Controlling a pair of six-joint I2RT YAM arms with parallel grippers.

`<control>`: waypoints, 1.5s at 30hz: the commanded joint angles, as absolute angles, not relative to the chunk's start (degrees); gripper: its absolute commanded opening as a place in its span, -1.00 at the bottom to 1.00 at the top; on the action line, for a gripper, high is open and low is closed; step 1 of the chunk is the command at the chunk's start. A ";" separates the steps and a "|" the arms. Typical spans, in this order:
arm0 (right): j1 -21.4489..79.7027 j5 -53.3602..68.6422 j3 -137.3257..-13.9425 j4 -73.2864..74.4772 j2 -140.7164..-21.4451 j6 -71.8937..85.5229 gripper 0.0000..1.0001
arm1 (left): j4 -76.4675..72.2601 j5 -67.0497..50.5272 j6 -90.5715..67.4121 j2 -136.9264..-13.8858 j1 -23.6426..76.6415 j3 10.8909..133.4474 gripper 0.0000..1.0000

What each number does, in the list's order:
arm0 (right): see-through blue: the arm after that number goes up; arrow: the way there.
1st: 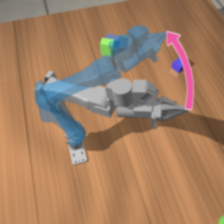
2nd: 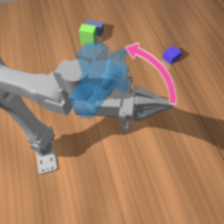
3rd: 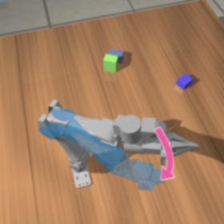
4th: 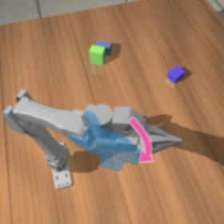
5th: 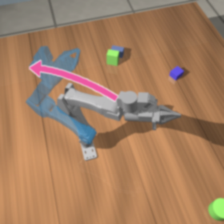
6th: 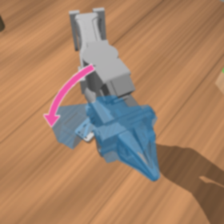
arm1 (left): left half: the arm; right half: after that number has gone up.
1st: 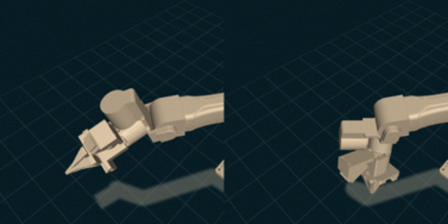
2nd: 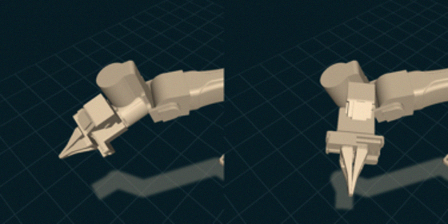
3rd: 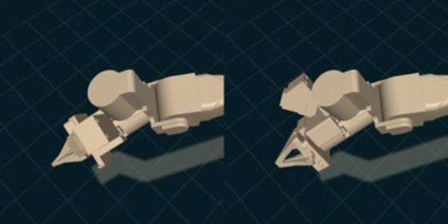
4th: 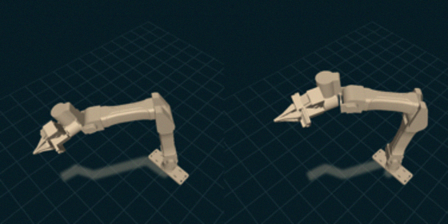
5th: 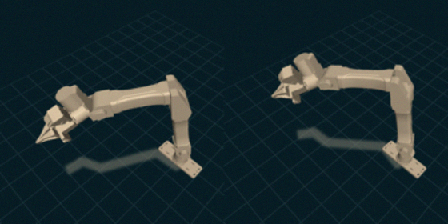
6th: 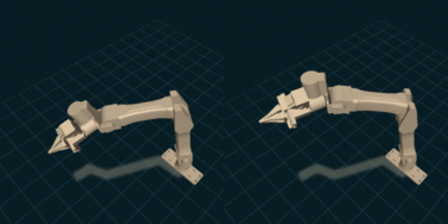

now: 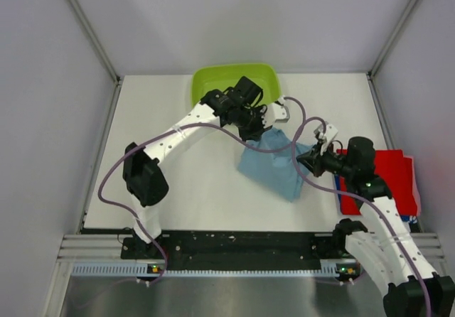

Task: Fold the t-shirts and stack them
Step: Fold the long partially folded tshirt into a neat square

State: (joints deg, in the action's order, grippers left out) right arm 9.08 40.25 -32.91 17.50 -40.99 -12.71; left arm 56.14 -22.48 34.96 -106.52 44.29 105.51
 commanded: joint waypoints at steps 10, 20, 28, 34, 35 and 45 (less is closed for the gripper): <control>-6.41 26.91 -22.86 -10.44 -42.19 13.35 -1.00 | 47.91 -15.13 25.75 -121.46 42.89 124.88 -1.00; -10.89 23.12 -23.99 -23.00 -52.10 21.52 -1.00 | 37.01 -5.19 23.20 -126.11 42.71 128.05 -1.00; -11.25 22.68 -27.24 -29.09 -64.06 23.03 -1.00 | 35.86 -1.86 23.11 -133.50 42.71 131.66 -1.00; -11.25 20.05 -29.09 -29.97 -70.22 24.08 -1.00 | 32.79 4.12 23.90 -137.02 42.80 133.15 -1.00; -11.25 18.82 -29.53 -28.75 -71.09 23.65 -1.00 | 32.26 4.65 24.25 -137.28 42.80 133.15 -1.00; -11.25 16.88 -34.36 -25.31 -78.57 21.10 -0.91 | 28.92 10.10 28.82 -139.04 43.07 132.36 -0.38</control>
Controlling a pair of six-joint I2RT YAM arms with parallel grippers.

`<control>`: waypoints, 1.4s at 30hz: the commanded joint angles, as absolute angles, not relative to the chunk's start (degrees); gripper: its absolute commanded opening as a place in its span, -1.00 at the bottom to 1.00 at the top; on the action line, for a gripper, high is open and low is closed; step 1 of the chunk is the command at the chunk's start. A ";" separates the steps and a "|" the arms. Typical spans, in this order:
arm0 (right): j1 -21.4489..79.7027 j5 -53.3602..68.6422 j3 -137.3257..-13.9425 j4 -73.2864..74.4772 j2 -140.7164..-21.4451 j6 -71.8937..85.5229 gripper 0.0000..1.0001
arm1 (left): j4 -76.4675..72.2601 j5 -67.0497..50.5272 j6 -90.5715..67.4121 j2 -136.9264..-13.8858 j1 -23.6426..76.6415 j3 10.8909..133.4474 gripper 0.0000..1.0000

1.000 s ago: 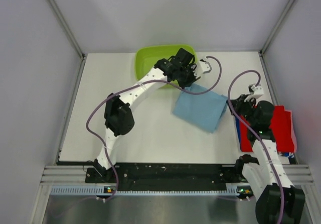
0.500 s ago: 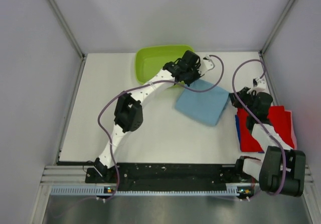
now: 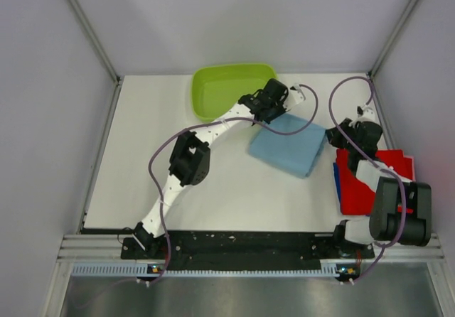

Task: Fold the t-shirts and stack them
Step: Fold the long partially folded tshirt into a neat square

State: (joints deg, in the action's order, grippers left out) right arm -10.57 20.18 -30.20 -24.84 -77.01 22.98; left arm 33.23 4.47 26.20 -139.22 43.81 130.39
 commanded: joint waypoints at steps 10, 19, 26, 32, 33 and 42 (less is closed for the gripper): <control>-11.25 10.54 -55.79 -0.99 -78.84 10.74 -0.01 | 28.21 11.69 35.41 -131.67 43.50 134.82 0.39; -3.71 17.14 -53.10 9.41 -70.94 16.68 -0.05 | 35.86 1.69 30.77 -122.53 44.74 123.77 0.39; 2.19 20.48 -41.41 2.29 -71.18 29.35 -0.29 | 33.93 -2.73 29.09 -122.34 45.00 110.23 0.17; 3.87 19.87 -40.78 3.95 -78.82 29.62 -0.35 | 34.01 1.84 29.36 -125.77 45.09 108.46 0.16; 3.78 19.52 -40.87 4.48 -80.40 29.62 -0.34 | 33.93 2.19 29.27 -125.86 45.00 108.02 0.16; 3.87 16.44 -42.28 8.43 -86.83 28.21 -0.31 | 33.92 0.97 26.55 -125.42 46.67 100.73 0.17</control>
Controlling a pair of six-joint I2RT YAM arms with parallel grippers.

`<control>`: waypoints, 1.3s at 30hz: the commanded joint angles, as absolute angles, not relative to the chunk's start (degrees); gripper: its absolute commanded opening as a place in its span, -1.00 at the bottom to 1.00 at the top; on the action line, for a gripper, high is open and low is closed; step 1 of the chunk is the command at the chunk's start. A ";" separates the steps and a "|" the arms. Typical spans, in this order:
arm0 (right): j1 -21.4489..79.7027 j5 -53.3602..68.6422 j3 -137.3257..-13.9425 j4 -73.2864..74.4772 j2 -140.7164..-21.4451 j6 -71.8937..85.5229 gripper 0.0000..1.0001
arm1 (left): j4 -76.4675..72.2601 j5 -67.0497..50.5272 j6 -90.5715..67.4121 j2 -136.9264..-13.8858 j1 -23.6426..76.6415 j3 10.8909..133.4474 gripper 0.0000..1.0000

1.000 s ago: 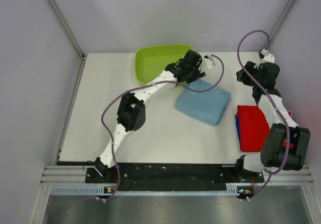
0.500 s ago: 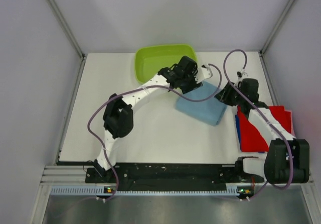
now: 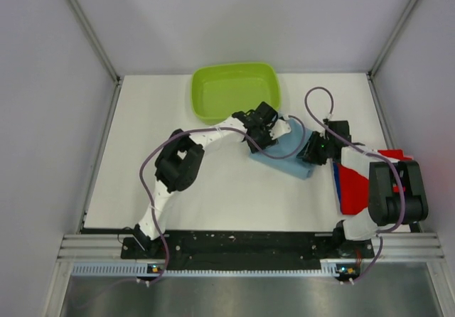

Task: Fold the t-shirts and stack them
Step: Fold the long partially folded tshirt into a neat square, then smooth out wrinkles on the folded tshirt

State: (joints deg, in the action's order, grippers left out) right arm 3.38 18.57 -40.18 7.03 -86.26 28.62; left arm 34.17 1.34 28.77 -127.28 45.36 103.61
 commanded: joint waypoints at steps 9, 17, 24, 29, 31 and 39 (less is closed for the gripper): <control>5.44 19.59 -37.72 12.48 -80.25 27.25 -0.28 | 37.61 -7.46 23.20 -117.09 48.86 87.12 0.17; 9.40 22.86 -34.44 20.37 -65.94 27.43 -0.25 | 42.62 -19.68 26.36 -101.80 53.26 72.60 0.17; 7.39 19.51 -43.76 23.64 -65.64 23.12 -0.36 | 44.75 -18.81 23.75 -97.03 49.14 84.10 0.13; 6.42 26.01 -47.28 22.68 -74.78 22.15 -0.67 | 38.76 -19.95 19.34 -102.03 46.32 88.23 -0.16; 6.50 26.19 -47.72 21.19 -77.59 22.15 -0.74 | 38.67 -20.04 19.07 -104.84 46.14 89.38 -0.27; 6.42 22.94 -53.34 17.84 -88.50 22.85 -0.85 | 36.48 -21.19 16.61 -112.93 39.12 91.41 -0.46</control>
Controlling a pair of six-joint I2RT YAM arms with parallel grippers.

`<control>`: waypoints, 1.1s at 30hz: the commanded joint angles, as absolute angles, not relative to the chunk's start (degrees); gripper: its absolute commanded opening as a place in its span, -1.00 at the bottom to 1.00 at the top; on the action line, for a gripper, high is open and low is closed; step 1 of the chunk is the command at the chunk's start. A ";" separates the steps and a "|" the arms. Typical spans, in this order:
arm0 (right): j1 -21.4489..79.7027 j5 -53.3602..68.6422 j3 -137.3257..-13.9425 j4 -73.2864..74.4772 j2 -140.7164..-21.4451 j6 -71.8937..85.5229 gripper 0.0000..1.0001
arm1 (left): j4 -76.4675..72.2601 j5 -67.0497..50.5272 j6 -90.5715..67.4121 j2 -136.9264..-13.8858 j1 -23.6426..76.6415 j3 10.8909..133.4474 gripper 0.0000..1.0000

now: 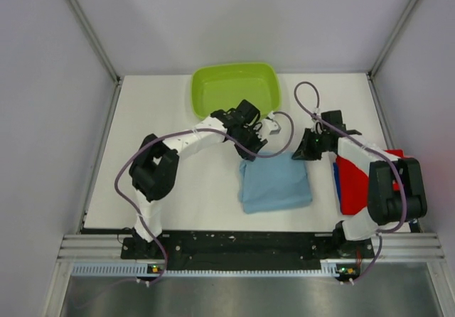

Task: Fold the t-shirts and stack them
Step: Smooth out wrinkles on the folded tshirt

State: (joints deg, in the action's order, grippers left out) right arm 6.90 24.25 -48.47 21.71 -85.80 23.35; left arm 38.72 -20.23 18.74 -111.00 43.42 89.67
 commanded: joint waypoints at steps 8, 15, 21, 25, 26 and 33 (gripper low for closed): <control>6.50 21.89 -54.40 15.21 -94.57 24.35 -0.86 | 33.14 -11.52 19.69 -119.00 35.95 90.70 -0.51; 7.73 16.63 -60.20 23.19 -87.04 18.56 -0.77 | 32.87 -4.84 20.57 -114.19 34.98 93.77 -0.52; 9.23 12.74 -55.13 30.49 -72.01 19.84 -0.70 | 32.70 -13.69 19.42 -101.27 40.06 87.03 -0.56; 11.60 15.90 -45.46 34.97 -62.69 25.74 -0.86 | 32.17 -21.60 19.16 -99.58 46.57 78.76 -0.63; 11.95 16.78 -43.44 35.50 -60.84 27.67 -0.94 | 32.25 -22.75 18.64 -100.19 47.37 78.40 -0.64; 16.61 17.14 -30.69 35.51 -53.00 39.63 -1.00 | 26.64 -23.82 14.33 -108.09 44.22 79.62 -0.72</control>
State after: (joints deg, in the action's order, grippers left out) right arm 15.22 17.23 -34.28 34.28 -55.27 31.75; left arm 30.96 -22.04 17.58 -104.03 48.58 79.50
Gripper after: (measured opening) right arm 0.003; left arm 0.142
